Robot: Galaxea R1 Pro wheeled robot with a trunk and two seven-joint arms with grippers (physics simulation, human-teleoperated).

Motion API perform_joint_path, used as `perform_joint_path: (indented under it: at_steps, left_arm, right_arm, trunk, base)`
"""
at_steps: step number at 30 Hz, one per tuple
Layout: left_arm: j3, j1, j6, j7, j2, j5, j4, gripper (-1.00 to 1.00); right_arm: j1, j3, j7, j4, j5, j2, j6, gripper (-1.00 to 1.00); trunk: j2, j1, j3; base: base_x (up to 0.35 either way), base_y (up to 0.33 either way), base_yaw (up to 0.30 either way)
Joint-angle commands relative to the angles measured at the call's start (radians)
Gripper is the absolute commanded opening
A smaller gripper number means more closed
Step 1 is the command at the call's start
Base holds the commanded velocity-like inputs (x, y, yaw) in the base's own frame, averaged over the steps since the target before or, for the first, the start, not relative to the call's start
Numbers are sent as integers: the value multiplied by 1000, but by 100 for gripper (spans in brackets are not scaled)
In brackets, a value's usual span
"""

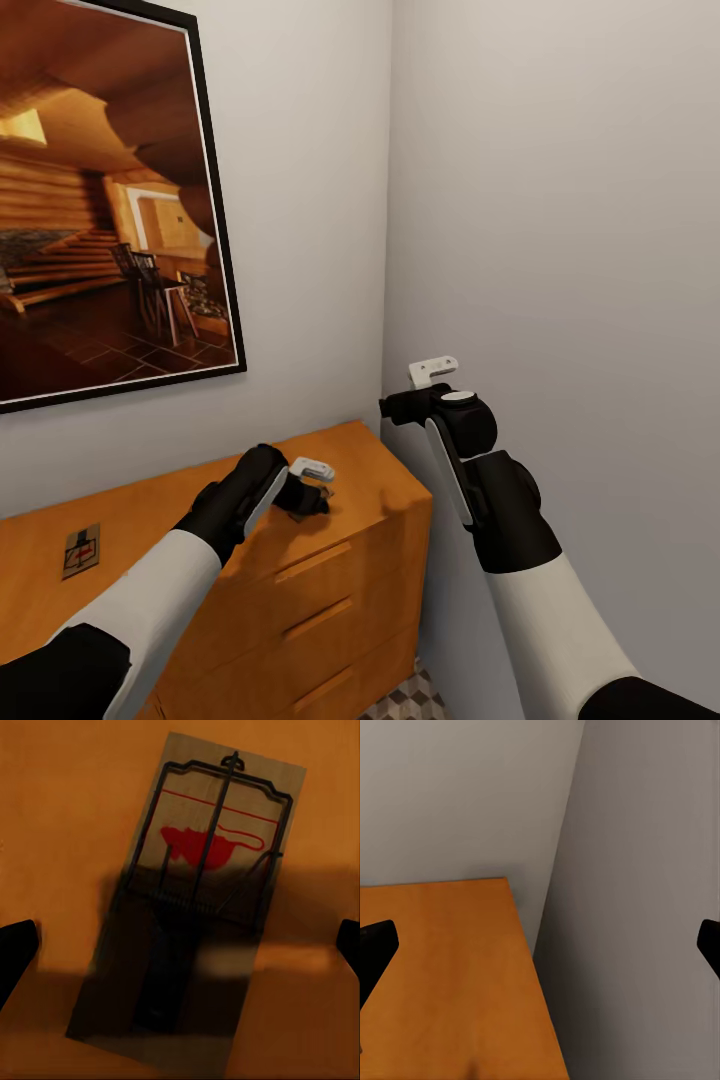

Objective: Take the four mousetraps from the cabinet in the bathroom and place them on the bathroom floor. Make sure all four end up on the same floor surface, and ensure that at least two of them are either under or directly next to the same bathroom sink.

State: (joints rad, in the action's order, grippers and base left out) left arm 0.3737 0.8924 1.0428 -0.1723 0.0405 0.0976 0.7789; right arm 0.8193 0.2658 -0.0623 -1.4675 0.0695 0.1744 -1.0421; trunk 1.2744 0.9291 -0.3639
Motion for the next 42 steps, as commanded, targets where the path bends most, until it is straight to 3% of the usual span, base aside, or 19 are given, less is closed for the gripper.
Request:
perform_joint_path:
  at_steps: [1,6,11,42]
  left_arm:
    - [3,0,4,0,-8,-6,-4,100]
    - [5,0,4,-17,-34,9,-1,100]
    - [5,0,4,-23,-45,15,-1,100]
    - [5,0,-4,-39,-45,22,-11,100]
  right_arm:
    - [1,1,1,-1,6,0,-5,100]
    - [1,1,0,-1,5,0,-5,100]
    - [1,1,1,-1,4,0,-5,100]
    - [1,1,1,1,8,0,-5,100]
  trunk:
    - [1,0,-1]
    - [1,0,-1]
    - [1,0,-1]
    - [1,0,-1]
  base:
    - [0,0,0]
    - [0,0,0]
    - [0,0,0]
    - [0,0,0]
